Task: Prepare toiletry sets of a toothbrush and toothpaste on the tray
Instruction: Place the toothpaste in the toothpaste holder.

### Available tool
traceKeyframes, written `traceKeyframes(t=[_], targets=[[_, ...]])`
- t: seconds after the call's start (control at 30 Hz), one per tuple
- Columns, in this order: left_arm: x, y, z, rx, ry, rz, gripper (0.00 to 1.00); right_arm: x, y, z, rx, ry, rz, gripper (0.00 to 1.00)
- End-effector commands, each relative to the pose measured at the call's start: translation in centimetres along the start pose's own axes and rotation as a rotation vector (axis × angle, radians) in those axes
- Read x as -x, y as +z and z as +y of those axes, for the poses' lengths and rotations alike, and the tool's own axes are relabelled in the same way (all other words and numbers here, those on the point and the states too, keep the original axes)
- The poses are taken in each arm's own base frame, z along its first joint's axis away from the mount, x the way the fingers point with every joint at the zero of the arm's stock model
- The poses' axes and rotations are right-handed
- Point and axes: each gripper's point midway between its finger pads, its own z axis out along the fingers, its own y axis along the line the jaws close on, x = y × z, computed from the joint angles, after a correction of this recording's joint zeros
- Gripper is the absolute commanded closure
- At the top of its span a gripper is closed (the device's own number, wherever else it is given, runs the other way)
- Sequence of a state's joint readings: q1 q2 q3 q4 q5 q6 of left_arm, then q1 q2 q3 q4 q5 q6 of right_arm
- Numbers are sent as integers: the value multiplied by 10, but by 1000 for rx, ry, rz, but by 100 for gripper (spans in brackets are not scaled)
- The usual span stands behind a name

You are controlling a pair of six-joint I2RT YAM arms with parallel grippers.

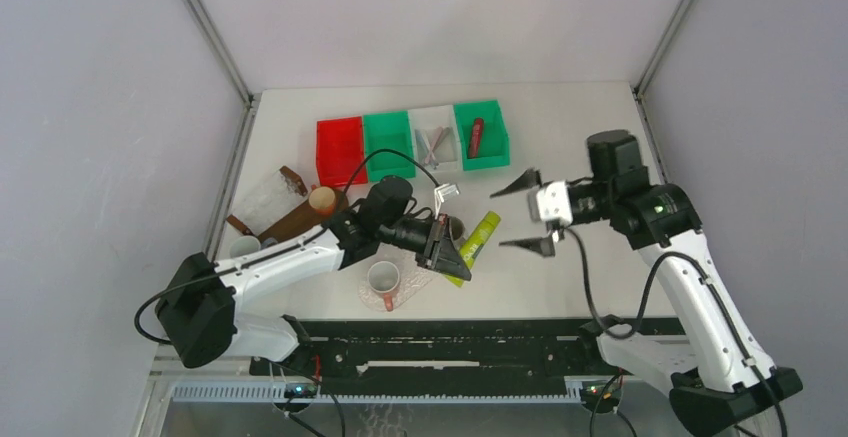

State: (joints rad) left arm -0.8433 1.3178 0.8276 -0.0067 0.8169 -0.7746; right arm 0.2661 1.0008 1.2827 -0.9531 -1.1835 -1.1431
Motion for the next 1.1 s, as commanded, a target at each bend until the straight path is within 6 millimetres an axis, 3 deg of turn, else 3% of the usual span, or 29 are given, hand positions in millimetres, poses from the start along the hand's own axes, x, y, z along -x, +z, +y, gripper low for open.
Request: traceKeyframes(t=[0.0,0.27,0.7,0.83,0.9,1.07], targets=[[11,-7,-48,-125,-70,57,100,-28,10,48,216,-217,144,15],[6,-7,-69,-192,-111,138,100,-53,26,57,309,-310,271,20],[7,-4,-80,-227,-104,175,96,-95,53,67,385,-396,457,44],[9,-4,-81,-230,-99,164,87,-91,56,69,372,-368,441,61],[12,-5,-81,-224,-91,143,78,-88,55,70,359,-343,429,70],[25,-12,-79,-207,-50,45,59,-70,52,77,344,-241,316,80]])
